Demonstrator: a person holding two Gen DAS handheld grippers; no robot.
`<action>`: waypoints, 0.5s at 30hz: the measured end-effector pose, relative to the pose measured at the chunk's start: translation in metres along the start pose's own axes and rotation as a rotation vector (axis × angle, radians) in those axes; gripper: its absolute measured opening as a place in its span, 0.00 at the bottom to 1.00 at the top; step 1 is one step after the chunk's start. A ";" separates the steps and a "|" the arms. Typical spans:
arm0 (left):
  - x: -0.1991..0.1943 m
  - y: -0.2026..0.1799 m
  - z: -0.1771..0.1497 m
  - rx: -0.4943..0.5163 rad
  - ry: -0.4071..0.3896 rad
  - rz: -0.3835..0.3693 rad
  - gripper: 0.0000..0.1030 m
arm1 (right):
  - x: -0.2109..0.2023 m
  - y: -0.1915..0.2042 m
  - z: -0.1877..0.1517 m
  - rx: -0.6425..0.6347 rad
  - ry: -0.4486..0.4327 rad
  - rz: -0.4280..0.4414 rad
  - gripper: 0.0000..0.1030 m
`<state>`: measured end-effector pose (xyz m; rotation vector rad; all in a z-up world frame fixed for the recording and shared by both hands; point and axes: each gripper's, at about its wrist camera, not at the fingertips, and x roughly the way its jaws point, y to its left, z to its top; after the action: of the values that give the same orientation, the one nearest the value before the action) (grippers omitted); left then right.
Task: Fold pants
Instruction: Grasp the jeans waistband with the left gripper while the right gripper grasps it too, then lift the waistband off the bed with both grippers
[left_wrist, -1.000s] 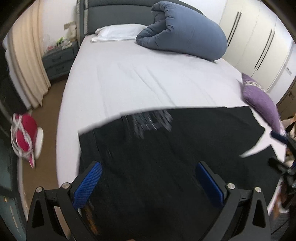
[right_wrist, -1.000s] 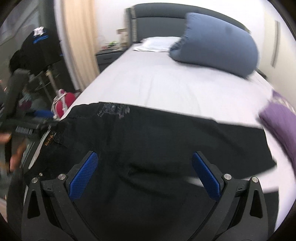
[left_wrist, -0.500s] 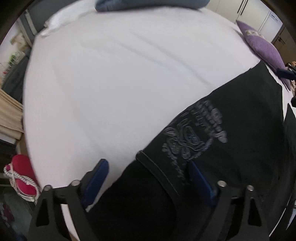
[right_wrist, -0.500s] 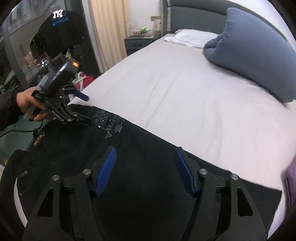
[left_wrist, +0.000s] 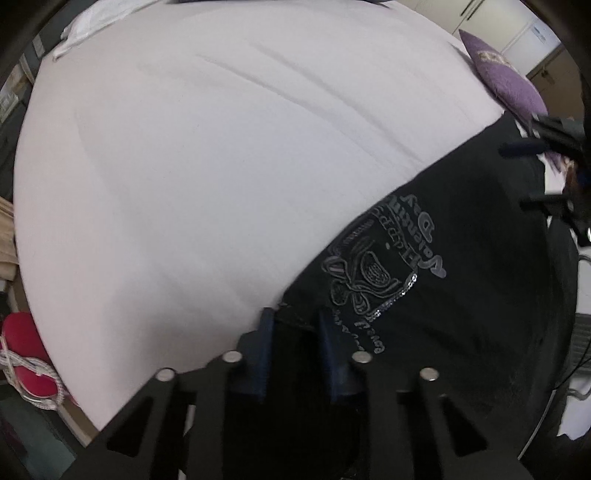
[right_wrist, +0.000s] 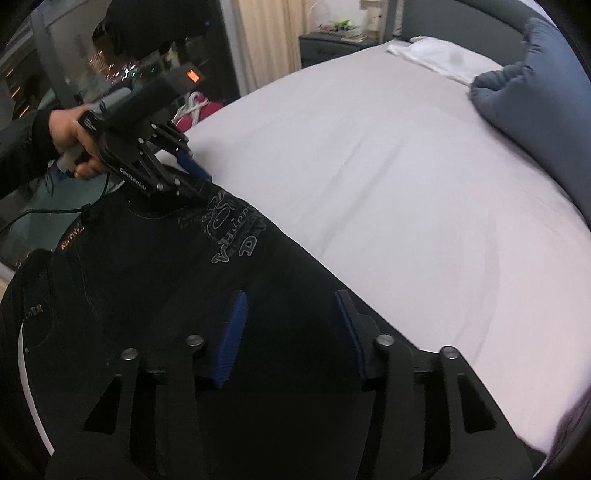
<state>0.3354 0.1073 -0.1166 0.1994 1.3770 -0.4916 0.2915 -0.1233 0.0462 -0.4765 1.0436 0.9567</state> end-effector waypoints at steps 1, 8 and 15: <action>-0.002 -0.004 -0.004 0.008 -0.012 0.014 0.14 | 0.004 0.001 0.004 -0.008 0.009 0.000 0.41; -0.047 -0.031 -0.044 0.073 -0.198 0.150 0.07 | 0.030 0.003 0.025 -0.075 0.097 -0.016 0.34; -0.068 -0.078 -0.087 0.136 -0.325 0.254 0.07 | 0.064 0.010 0.042 -0.116 0.173 -0.025 0.34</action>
<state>0.2158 0.0898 -0.0565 0.3832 0.9857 -0.3845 0.3155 -0.0595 0.0093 -0.6763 1.1382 0.9702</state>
